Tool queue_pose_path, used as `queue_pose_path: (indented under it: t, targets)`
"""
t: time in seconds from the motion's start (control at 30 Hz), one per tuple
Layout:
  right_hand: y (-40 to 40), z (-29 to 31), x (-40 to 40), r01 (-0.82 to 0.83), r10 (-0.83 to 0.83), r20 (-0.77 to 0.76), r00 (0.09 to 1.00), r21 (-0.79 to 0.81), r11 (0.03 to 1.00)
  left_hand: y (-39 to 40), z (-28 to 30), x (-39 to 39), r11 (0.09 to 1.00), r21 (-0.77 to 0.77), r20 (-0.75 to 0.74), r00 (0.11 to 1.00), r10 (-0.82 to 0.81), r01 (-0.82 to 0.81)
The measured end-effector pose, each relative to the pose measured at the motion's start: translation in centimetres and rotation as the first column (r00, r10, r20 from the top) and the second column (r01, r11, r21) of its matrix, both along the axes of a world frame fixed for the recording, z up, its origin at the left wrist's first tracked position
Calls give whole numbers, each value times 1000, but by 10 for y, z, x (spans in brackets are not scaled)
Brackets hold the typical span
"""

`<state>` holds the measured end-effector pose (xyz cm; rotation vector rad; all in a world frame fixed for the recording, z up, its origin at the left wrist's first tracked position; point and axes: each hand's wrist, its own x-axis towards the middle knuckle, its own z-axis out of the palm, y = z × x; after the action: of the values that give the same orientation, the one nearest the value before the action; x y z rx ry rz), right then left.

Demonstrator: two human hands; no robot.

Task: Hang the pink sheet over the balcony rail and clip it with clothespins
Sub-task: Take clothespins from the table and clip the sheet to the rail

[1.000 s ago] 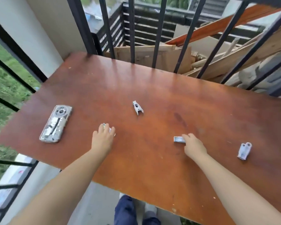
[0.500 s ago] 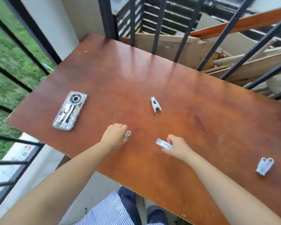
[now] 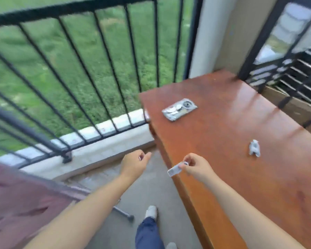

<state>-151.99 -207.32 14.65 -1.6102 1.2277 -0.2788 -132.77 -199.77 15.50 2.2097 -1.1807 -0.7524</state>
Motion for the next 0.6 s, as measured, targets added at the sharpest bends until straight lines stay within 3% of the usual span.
queue_pose_path:
  t: [0.17,0.3,0.4,0.5,0.6]
  targets:
    - [30,21,81,-184,183,107,977,4,983,83,31,76,980,32,227,957,182,-194]
    - [56,49,158,-317,314,112,943,6,948,160,78,130,952,-205,422,858,294,-225]
    - [85,72,212,-412,416,81,906,-69,909,210,119,170,937,-302,636,695,335,-175]
    - [116,99,266,-462,478,93,873,-154,873,244,162,210,965,-225,836,482,263,-136]
    - [140,117,320,-508,530,114,841,-174,844,254,197,250,989,-137,942,303,146,-52]
